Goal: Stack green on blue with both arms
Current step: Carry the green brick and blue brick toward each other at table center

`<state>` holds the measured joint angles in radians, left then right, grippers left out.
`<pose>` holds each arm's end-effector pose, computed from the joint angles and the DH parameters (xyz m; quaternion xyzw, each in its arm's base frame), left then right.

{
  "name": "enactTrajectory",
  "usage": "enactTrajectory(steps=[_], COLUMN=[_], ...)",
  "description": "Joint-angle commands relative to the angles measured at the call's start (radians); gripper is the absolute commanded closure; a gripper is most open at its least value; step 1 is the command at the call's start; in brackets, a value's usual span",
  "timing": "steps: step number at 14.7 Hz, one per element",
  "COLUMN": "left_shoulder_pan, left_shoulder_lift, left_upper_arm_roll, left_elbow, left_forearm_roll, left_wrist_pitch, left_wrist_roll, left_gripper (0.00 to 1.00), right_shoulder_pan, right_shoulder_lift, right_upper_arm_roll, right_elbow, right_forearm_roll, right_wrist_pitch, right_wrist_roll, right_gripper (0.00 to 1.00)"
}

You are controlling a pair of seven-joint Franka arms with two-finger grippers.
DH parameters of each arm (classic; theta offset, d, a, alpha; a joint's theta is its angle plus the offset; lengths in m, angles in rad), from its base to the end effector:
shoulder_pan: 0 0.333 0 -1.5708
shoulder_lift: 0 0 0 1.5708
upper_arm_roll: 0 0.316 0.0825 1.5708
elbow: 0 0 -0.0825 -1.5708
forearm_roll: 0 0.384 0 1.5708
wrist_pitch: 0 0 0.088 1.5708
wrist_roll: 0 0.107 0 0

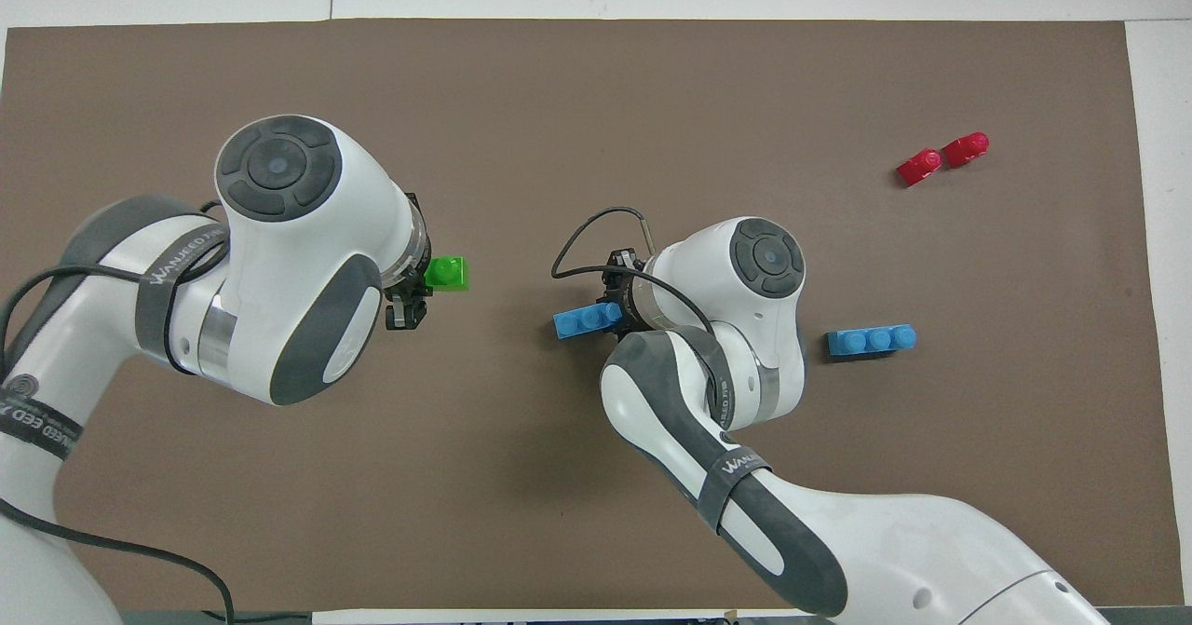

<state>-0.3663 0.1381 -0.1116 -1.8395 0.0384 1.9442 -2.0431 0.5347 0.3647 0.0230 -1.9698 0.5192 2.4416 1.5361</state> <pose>0.5305 -0.2691 0.4491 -0.7138 -0.7001 -0.0047 0.0185 0.5287 0.3300 0.2960 -0.7627 0.6192 0.1299 0.1341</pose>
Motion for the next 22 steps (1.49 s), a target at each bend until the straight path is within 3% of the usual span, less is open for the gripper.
enactTrajectory(steps=[1,7,10,22], left_shoulder_pan=[-0.069,-0.157,-0.192,-0.234], left_shoulder_lift=[-0.035,-0.083,-0.072,0.020], left_upper_arm_roll=[0.012,0.012,0.013,0.013], left_elbow=[-0.053,-0.196,-0.198,-0.198], left_forearm_roll=[0.014,0.014,0.015,0.078], left_wrist_pitch=[0.044,0.226,0.255,0.363], left_wrist_roll=[-0.162,-0.359,-0.433,-0.419], left_gripper=[1.00,1.00,1.00,1.00], right_shoulder_pan=[0.022,0.021,0.022,0.018], right_shoulder_lift=[-0.003,-0.003,-0.007,-0.001], right_upper_arm_roll=[-0.003,-0.005,-0.005,-0.005], right_elbow=[-0.014,-0.047,-0.069,-0.124], right_forearm_roll=[0.042,0.145,0.147,0.148], right_wrist_pitch=[0.043,0.089,0.105,0.188], right_wrist_roll=[0.027,0.055,0.075,0.058], right_gripper=[1.00,1.00,1.00,1.00])
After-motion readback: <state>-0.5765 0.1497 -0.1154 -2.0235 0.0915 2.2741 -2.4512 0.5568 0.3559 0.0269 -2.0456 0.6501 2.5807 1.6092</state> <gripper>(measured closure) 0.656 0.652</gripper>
